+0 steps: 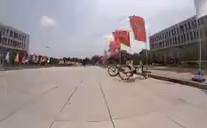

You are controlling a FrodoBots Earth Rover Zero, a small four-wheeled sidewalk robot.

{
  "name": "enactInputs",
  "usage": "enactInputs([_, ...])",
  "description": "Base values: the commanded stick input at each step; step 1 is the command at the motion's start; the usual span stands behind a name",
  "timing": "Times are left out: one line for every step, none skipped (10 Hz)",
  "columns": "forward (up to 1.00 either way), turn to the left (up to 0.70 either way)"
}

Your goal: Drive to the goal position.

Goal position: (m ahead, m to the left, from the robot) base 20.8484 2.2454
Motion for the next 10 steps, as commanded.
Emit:
enactInputs([1.0,0.0])
enactInputs([1.0,0.0])
enactInputs([1.0,0.0])
enactInputs([1.0,0.0])
enactInputs([1.0,0.0])
enactInputs([1.0,0.0])
enactInputs([1.0,0.0])
enactInputs([1.0,0.0])
enactInputs([1.0,0.0])
enactInputs([1.0,0.0])
